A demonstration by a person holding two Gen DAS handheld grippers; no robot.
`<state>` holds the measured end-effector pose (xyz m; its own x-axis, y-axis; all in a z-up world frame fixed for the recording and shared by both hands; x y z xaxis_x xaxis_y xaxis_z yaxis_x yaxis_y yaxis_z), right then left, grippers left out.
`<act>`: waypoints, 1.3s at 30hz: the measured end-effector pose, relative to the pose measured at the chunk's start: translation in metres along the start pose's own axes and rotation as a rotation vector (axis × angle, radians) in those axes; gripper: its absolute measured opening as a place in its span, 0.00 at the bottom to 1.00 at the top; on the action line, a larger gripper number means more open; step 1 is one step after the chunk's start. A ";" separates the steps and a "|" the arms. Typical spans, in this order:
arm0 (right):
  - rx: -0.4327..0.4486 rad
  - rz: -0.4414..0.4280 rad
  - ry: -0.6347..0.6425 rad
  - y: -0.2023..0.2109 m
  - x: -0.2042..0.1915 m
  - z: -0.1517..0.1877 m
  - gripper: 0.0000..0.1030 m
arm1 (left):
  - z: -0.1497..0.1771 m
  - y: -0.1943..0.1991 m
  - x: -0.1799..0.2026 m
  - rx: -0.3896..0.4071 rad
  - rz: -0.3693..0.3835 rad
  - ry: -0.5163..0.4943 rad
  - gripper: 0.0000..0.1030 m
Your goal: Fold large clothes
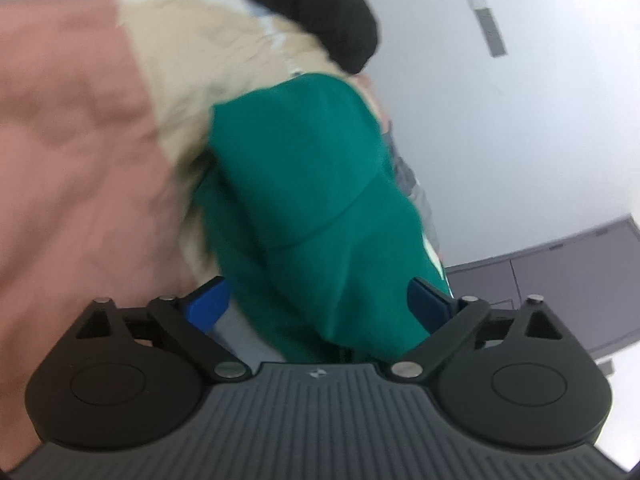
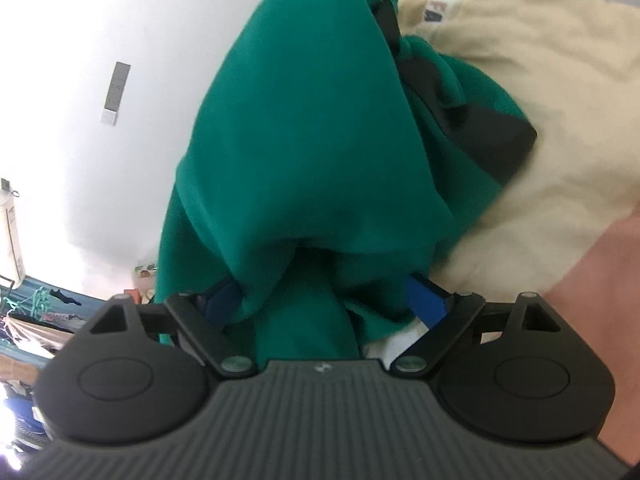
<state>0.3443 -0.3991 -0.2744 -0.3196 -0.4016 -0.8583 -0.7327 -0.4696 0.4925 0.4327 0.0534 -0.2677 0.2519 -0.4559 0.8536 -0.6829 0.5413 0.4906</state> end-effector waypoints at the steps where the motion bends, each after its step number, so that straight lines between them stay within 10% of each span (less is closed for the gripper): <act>1: 0.004 -0.008 0.005 0.002 -0.002 0.000 0.89 | 0.000 -0.002 -0.004 -0.003 0.004 0.025 0.96; 11: 0.148 -0.068 -0.060 0.045 -0.001 -0.020 0.89 | -0.016 -0.035 -0.011 0.026 -0.007 0.069 0.95; 16: 0.189 0.038 -0.029 0.041 0.003 -0.038 0.88 | -0.015 -0.032 -0.014 0.039 -0.013 0.075 0.89; 23: 0.206 0.155 0.141 0.039 -0.009 -0.046 0.28 | -0.018 -0.030 -0.017 0.046 -0.002 0.082 0.81; 34: 0.225 0.279 0.205 0.037 0.015 -0.037 0.25 | -0.018 -0.029 -0.017 0.036 -0.020 0.056 0.76; 39: 0.216 0.232 0.172 0.041 0.013 -0.022 0.46 | -0.024 -0.037 -0.017 0.039 -0.030 0.045 0.71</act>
<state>0.3239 -0.4411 -0.2624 -0.4003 -0.6129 -0.6812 -0.7684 -0.1806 0.6140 0.4700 0.0586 -0.2959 0.3026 -0.4391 0.8460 -0.7006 0.4994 0.5097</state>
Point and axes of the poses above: each gripper's, at about its wrist camera, not at the fingertips, and y roughly against the way its jaws point, x to its right, z to its underside, the point moved 7 cm from there along -y, roughly the way its jaws point, and after that the axes turned 10 degrees about -x, right-handed, at the moved point
